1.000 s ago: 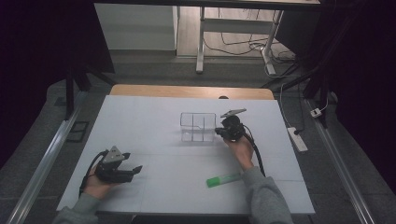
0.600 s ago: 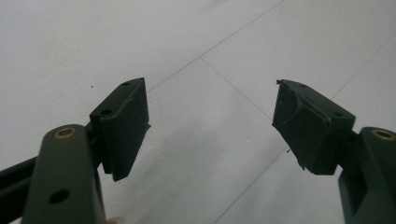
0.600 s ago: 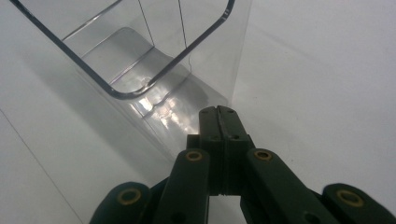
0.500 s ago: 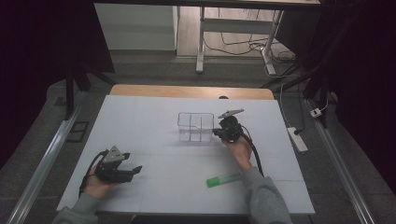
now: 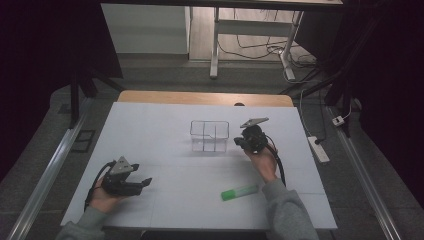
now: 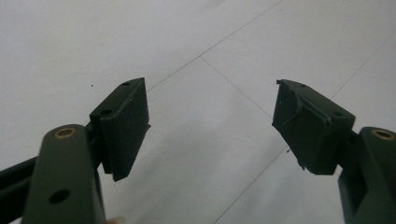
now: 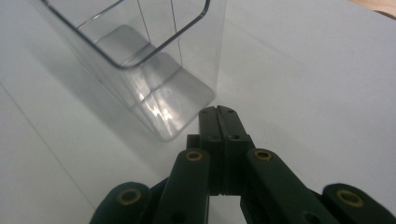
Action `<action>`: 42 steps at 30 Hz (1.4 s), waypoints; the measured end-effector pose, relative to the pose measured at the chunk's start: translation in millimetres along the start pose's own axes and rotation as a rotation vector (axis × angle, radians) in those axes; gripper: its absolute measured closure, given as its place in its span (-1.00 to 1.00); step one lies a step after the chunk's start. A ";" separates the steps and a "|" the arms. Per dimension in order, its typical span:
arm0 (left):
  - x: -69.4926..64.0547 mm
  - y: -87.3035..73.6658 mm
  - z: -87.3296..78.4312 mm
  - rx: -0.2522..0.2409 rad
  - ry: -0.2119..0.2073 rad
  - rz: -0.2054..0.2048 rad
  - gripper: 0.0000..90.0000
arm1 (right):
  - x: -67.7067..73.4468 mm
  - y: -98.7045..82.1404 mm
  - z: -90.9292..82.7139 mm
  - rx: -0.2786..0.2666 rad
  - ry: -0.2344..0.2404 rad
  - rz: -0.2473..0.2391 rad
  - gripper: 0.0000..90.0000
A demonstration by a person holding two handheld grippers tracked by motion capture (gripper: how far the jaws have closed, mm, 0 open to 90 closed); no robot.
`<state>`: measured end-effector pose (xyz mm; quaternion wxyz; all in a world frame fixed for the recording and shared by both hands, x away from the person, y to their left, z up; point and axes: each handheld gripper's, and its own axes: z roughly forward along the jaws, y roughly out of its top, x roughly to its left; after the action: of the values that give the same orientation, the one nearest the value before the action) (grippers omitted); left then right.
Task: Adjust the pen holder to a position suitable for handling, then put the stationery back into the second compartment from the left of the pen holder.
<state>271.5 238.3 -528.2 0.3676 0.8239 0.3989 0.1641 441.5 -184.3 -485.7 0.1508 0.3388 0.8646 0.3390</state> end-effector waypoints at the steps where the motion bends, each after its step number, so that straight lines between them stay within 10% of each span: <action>1: 0.2 0.0 -0.1 0.000 0.000 0.000 -0.40 | 0.0 0.0 0.0 0.000 0.000 0.000 0.99; 20: 0.8 0.6 1.3 0.000 -0.001 0.002 -0.40 | -4.4 -14.9 -36.1 -0.006 0.098 -0.069 0.02; 42: 1.2 1.4 2.4 0.000 -0.003 0.008 -0.40 | 12.2 -24.6 -61.2 -0.003 0.222 -0.205 -0.18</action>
<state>274.4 237.6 -528.8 0.3678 0.8257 0.3949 0.1643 390.7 -218.8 -458.6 0.0886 0.2086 0.9056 0.3586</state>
